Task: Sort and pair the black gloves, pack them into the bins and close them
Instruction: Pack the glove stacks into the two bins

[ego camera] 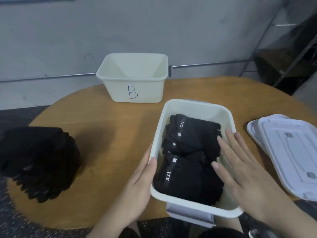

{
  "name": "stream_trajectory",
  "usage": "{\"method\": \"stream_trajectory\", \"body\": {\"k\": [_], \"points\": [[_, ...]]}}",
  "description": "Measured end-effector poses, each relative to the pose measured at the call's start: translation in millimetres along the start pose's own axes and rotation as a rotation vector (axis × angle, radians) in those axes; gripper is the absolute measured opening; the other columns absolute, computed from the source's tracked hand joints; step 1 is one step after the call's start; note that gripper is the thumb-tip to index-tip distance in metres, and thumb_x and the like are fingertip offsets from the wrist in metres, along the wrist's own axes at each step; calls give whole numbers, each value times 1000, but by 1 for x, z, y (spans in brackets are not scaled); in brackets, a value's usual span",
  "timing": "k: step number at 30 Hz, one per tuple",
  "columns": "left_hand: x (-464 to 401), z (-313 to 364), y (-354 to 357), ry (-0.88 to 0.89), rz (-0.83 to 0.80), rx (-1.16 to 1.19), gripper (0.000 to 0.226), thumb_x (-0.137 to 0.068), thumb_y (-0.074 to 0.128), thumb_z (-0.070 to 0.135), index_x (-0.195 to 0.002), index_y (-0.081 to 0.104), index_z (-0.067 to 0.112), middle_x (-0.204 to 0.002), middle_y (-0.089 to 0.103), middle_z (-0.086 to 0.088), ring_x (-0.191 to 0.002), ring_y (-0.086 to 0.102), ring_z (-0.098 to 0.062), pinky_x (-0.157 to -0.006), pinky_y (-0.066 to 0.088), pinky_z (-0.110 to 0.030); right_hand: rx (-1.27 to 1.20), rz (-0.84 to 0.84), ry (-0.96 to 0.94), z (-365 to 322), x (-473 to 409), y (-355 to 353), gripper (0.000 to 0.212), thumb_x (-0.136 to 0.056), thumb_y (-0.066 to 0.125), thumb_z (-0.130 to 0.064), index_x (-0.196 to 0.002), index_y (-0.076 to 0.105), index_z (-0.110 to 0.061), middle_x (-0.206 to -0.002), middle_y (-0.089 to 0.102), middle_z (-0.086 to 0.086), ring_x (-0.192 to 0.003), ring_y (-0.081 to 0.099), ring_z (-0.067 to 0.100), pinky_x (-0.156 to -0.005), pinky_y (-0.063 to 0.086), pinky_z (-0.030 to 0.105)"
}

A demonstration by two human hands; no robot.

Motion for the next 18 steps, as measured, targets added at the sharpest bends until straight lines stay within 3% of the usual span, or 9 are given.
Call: {"method": "stream_trajectory", "body": {"k": [2,6,10,12,14,16,18], "points": [[-21,0,17,9,-6,63,22,-88,40,74,-107,51,78,-123,36,66,-119,29,40,-97,20,-1,-8,-24,-25,18,-14,-7,69,-95,23,-65,-156,-3,-44,-160,-27,-34,-146,-29,-11,-112,-16,7],[-51,23,59,92,-86,40,22,-101,32,62,-116,45,70,-116,39,67,-123,26,38,-89,19,13,71,-90,-31,60,-48,-26,67,-105,30,-47,-163,1,-31,-167,-21,-17,-150,-27,-3,-105,-19,0],[-67,49,78,196,-152,-119,27,-112,28,46,-133,38,58,-119,43,62,-118,30,40,-88,20,13,193,-180,-4,80,-69,-38,64,-111,29,-39,-165,0,-18,-171,-16,-2,-155,-22,12,-115,-14,16],[-70,55,77,263,-183,-246,37,-111,25,50,-147,29,51,-138,35,54,-128,24,36,-103,17,7,233,-182,38,78,-76,-46,65,-111,27,-44,-165,1,-18,-172,-12,-1,-158,-14,15,-120,-10,23],[-79,57,58,252,-102,-386,58,-109,21,54,-163,19,31,-166,20,24,-151,12,12,-118,3,-9,286,-138,59,70,-85,-56,66,-109,24,-52,-166,4,-23,-173,-6,-2,-159,-2,16,-126,-2,37],[-95,65,22,246,84,-503,69,-109,21,55,-166,11,18,-173,4,6,-157,-1,-4,-119,-2,-19,296,-94,19,51,-96,-63,67,-107,23,-57,-165,7,-28,-173,-3,-3,-159,2,14,-126,1,42],[-115,80,-11,285,204,-603,68,-109,23,53,-165,11,16,-174,-2,1,-159,-5,-13,-122,-1,-26,261,-59,-51,26,-111,-66,67,-107,24,-59,-165,9,-30,-173,-1,-4,-159,0,12,-128,1,39]]}}
Point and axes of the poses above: each hand's wrist, its own x-axis away from the middle knuckle, its own y-axis out of the palm, z = x × y, the point moved 8 cm from there along -x, towards the middle knuckle
